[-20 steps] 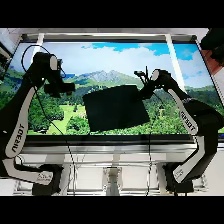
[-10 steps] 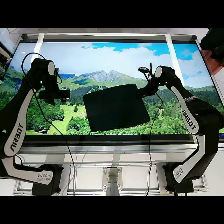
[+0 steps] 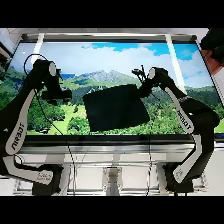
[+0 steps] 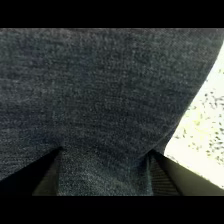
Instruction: Fold the clothes and pants, and hang the long-sleeved shirts on hangers.
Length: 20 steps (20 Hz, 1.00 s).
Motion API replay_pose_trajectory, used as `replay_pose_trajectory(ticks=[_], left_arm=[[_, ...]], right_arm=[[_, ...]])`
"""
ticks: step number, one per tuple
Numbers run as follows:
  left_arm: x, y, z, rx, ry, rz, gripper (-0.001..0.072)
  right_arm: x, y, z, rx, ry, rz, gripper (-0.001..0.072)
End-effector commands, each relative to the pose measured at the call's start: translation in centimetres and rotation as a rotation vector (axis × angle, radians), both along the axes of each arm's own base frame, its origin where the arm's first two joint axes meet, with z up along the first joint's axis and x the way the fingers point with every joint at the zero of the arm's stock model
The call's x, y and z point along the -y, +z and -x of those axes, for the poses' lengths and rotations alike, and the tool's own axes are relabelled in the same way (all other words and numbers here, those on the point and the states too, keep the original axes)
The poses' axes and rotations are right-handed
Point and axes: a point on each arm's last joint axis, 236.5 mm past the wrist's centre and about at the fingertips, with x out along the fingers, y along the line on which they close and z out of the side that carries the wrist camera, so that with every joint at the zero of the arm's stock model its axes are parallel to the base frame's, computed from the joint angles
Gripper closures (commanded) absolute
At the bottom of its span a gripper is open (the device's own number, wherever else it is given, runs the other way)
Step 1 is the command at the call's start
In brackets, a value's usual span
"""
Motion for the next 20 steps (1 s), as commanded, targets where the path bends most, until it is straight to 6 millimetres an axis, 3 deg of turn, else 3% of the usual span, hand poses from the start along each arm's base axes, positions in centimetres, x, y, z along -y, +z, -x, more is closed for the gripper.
replay_pose_trajectory(ticks=[1,3,7,10,12,15,17,20], left_arm=[[2.3,-1.1,0.5,-0.048,0.013,0.091,0.0233],[2.3,-1.7,0.6,-0.064,0.014,0.088,0.0233],[2.3,-2.8,0.7,-0.094,0.015,0.083,0.0233],[2.2,-3.4,0.8,-0.111,0.016,0.08,0.0233],[2.2,-3.7,0.8,-0.119,0.017,0.078,0.0233],[2.2,-4.0,0.9,-0.128,0.017,0.077,0.0233],[2.2,-4.1,0.9,-0.13,0.017,0.076,0.0233],[2.2,-4.1,0.9,-0.131,0.017,0.076,0.0233]], right_arm=[[-0.3,-0.3,0.2,-0.008,-0.011,0.016,0.031],[0.7,-0.4,0.0,0.003,0.0,0.057,0.0681],[4.2,0.3,-1.9,0.049,-0.043,0.137,0.0689],[10.0,1.4,-3.3,0.052,-0.155,0.18,0.0689],[15.5,1.6,-3.2,0.026,-0.25,0.215,0.069],[25.0,1.5,-1.1,-0.047,-0.428,0.248,0.0689],[31.8,1.5,1.7,-0.106,-0.57,0.26,0.0689],[40.0,1.6,6.9,-0.179,-0.776,0.245,0.0689]])
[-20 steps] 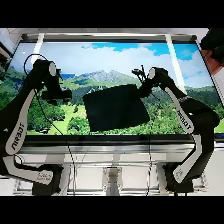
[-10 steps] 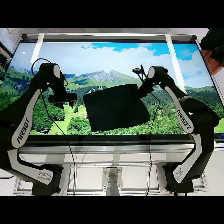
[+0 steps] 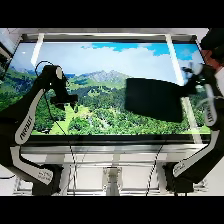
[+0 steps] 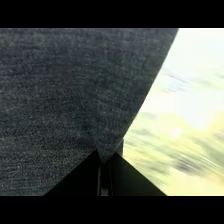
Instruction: Fold the clothes and pants, and hang the long-sleeved shirts on hangers.
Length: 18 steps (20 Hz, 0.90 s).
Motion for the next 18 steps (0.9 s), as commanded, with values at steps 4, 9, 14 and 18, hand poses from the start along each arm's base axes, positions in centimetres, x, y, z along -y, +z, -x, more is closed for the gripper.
replay_pose_trajectory(ticks=[4,9,14,18], left_arm=[[0.0,-0.1,0.0,-0.003,0.0,-0.001,0.0233],[0.0,-0.1,0.0,-0.003,0.0,-0.001,0.0233],[0.0,-0.1,0.0,-0.003,0.0,-0.001,0.0233],[0.0,-0.1,0.0,-0.003,-0.001,0.0,0.0233]], right_arm=[[15.2,1.1,12.8,-0.086,-0.428,-0.021,0.0688],[18.6,3.8,16.9,-0.011,-0.593,-0.043,0.0333],[14.6,9.4,10.7,0.213,-0.537,-0.134,0.0485],[4.9,14.5,4.0,0.318,-0.275,-0.17,0.0689]])
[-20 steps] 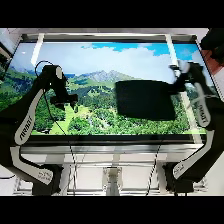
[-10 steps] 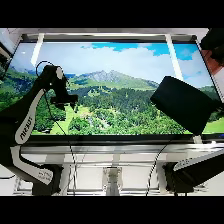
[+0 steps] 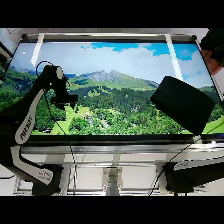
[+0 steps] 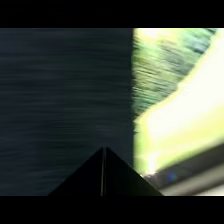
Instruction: Fold the clothes and pants, and hang the long-sleeved shirts on hangers.
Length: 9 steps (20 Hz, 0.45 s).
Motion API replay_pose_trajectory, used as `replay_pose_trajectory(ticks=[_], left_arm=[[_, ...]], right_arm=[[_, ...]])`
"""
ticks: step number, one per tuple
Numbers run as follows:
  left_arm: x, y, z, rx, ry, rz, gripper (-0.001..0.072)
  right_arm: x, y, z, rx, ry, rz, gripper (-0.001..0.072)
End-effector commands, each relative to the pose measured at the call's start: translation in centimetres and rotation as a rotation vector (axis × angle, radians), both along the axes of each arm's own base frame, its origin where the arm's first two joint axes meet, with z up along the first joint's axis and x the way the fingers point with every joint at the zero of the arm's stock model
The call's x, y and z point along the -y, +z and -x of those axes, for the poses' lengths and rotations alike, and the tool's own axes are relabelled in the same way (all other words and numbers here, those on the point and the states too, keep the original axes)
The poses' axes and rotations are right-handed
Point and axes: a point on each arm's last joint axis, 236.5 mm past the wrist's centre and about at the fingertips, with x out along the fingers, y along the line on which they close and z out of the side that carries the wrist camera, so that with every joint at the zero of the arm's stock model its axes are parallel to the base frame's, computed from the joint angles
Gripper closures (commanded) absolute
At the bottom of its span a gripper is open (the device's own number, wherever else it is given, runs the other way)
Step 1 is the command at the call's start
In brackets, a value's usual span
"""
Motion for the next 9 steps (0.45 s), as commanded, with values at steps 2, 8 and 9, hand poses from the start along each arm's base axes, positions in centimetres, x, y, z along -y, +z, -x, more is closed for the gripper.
replay_pose_trajectory(ticks=[2,8,9], left_arm=[[0.0,0.0,0.0,-0.001,0.0,0.0,0.0233],[0.0,0.0,0.0,-0.001,0.0,0.0,0.0233],[0.0,0.0,0.0,-0.001,0.0,0.0,0.0233]], right_arm=[[-12.9,5.2,-7.1,0.141,0.304,0.009,0.0689],[-31.8,3.7,-10.2,0.104,0.742,0.066,0.0688],[-34.0,3.3,-10.3,0.105,0.798,0.085,0.0689]])
